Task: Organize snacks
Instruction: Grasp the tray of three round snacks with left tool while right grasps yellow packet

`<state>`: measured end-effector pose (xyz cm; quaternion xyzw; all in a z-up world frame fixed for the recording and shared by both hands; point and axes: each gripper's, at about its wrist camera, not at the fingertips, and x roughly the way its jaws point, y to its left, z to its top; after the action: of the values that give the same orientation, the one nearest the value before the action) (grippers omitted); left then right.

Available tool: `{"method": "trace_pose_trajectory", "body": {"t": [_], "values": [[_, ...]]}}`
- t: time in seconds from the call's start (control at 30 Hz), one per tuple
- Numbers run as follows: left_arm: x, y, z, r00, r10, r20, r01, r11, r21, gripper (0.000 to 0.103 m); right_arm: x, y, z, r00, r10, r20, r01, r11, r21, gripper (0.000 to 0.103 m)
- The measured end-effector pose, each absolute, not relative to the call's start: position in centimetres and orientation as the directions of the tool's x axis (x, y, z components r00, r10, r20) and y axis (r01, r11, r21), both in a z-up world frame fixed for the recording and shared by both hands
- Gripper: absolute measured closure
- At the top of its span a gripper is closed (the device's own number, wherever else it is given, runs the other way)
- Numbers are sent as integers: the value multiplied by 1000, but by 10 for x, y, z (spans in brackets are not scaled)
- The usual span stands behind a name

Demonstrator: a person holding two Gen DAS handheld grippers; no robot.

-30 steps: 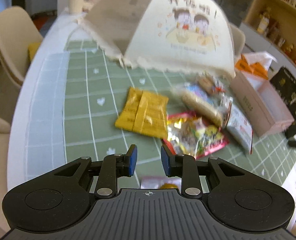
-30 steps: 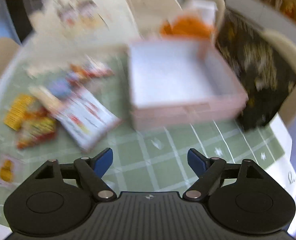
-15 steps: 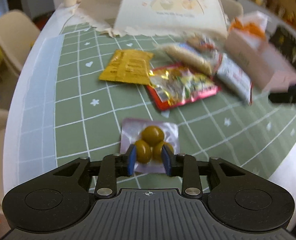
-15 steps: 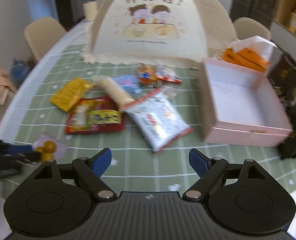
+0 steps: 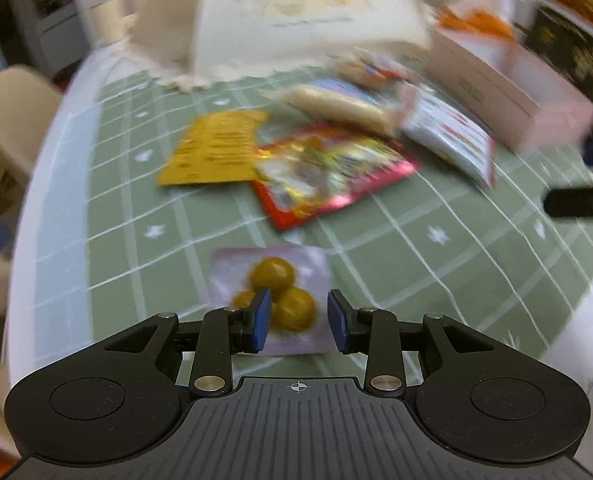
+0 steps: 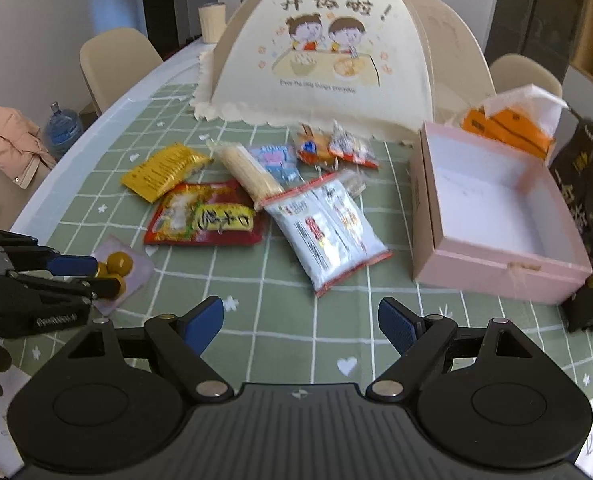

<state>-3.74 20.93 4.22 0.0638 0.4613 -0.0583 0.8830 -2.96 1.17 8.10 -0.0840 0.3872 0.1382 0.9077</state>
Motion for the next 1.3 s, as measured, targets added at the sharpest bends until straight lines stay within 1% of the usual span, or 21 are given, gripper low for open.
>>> {"method": "trace_pose_trajectory", "body": {"t": [0.03, 0.07, 0.1, 0.13, 0.17, 0.23, 0.3, 0.37, 0.47, 0.6, 0.77, 0.87, 1.0, 1.07, 1.1, 1.13, 1.17, 1.23, 1.3], "values": [[-39, 205, 41, 580, -47, -813, 184, 980, 75, 49, -31, 9, 80, 662, 186, -726, -315, 948, -44, 18], [-40, 202, 40, 577, -60, -815, 203, 977, 72, 44, -32, 8, 79, 662, 185, -726, -314, 948, -45, 18], [-41, 202, 40, 579, -63, -813, 202, 977, 68, 43, -32, 6, 77, 660, 184, -728, -313, 949, -44, 18], [-42, 204, 42, 583, -74, -809, 189, 981, 46, 46, -33, 4, 76, 659, 183, -729, -313, 949, -45, 18], [-44, 208, 46, 599, -81, -797, 164, 986, 24, 47, -34, 4, 76, 661, 180, -728, -311, 949, -48, 18], [-46, 213, 52, 629, -43, -776, 117, 992, 40, 48, -36, 1, 76, 671, 174, -721, -305, 951, -55, 18], [-41, 219, 50, 614, 1, -789, 78, 995, 62, 49, -38, -1, 75, 670, 174, -721, -301, 952, -49, 18], [-36, 223, 45, 583, 13, -813, 67, 996, 64, 46, -40, -3, 74, 663, 177, -727, -302, 952, -43, 18], [-33, 226, 37, 567, -4, -824, 73, 996, 45, 42, -44, -4, 74, 666, 168, -726, -302, 952, -57, 18], [-32, 239, 35, 589, -66, -806, 46, 998, -48, 41, -48, -5, 72, 671, 147, -727, -292, 953, -77, 18], [-35, 243, 34, 592, -97, -800, 70, 995, -69, 42, -47, -4, 75, 677, 147, -721, -299, 950, -86, 18], [-36, 246, 37, 600, -107, -793, 60, 994, -89, 46, -33, 7, 90, 677, 183, -713, -335, 939, -77, 18], [-58, 259, 49, 662, -66, -747, -1, 996, -89, 47, 6, 41, 121, 647, 290, -705, -405, 914, 4, 18], [-75, 271, 58, 688, -76, -722, -31, 990, -134, 51, 34, 68, 127, 598, 340, -726, -418, 905, 80, 18], [-82, 277, 62, 698, -90, -710, -38, 986, -162, 99, 51, 84, 128, 564, 369, -739, -414, 901, 134, 18], [-89, 284, 66, 705, -87, -704, -61, 981, -182, 92, 66, 100, 126, 528, 394, -752, -403, 896, 186, 18], [-96, 290, 70, 716, -78, -694, -83, 977, -195, 93, 85, 119, 123, 485, 417, -769, -382, 892, 243, 18], [-106, 297, 75, 741, -72, -668, -103, 970, -219, 94, 115, 152, 112, 424, 430, -797, -330, 893, 306, 18], [-110, 303, 76, 758, -59, -650, -119, 967, -227, 94, 144, 190, 97, 388, 396, -832, -283, 911, 301, 18]]}}
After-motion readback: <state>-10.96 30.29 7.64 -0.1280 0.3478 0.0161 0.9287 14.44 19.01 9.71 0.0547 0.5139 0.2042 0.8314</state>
